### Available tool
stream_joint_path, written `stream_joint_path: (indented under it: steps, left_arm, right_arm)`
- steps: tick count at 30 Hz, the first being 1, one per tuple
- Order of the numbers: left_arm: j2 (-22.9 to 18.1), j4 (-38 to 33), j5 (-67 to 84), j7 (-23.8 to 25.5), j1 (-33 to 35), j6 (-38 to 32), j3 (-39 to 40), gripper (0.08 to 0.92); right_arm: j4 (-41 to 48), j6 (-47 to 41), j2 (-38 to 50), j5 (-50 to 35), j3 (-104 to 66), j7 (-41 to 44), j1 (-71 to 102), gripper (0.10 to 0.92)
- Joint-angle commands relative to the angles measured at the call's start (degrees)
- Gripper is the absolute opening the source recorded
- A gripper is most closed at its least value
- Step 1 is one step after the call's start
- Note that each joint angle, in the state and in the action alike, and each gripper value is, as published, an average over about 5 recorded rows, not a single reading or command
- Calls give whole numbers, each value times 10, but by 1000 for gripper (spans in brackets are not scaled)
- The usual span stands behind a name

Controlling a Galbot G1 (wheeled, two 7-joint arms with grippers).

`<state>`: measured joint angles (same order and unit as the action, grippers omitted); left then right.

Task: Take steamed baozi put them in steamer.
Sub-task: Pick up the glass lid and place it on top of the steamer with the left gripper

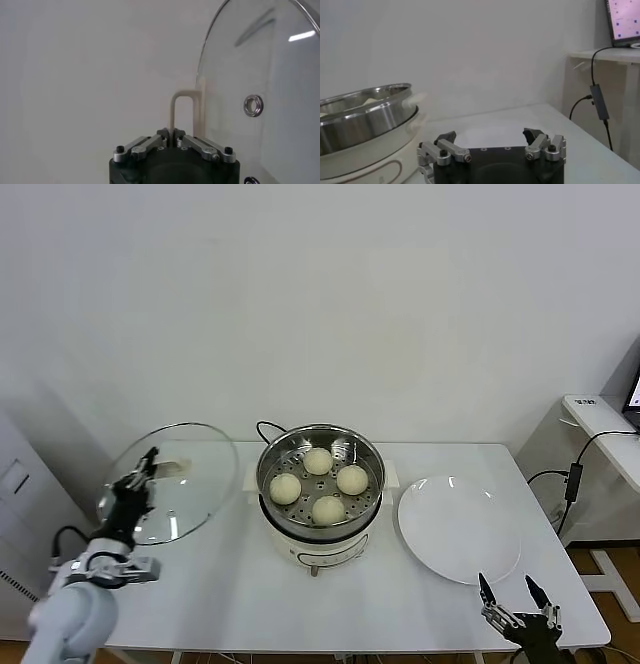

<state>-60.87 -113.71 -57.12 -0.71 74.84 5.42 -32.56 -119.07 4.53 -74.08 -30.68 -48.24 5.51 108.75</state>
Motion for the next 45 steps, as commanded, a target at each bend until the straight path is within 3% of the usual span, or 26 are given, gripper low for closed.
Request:
stream_joint_path:
  steps: [1, 10, 18, 28, 45]
  left_arm:
    - [18, -86, -55, 54, -78, 250, 310, 122]
    - [-72, 34, -135, 83, -237, 290, 429, 122]
    - [-137, 119, -160, 94, -294, 304, 464, 122]
    - [-162, 156, -181, 97, -320, 319, 485, 122]
    - [-161, 180, -170, 91, -316, 318, 468, 122]
  right_arm:
    - [3, -6, -12, 0, -37, 13, 8, 823]
    - [-1, -6, -30, 7, -56, 15, 21, 823]
    - [-7, -2, -44, 12, -63, 19, 35, 823]
    - [-4, 4, -46, 12, -70, 25, 41, 823]
    - [1, 11, -43, 11, -70, 29, 39, 823]
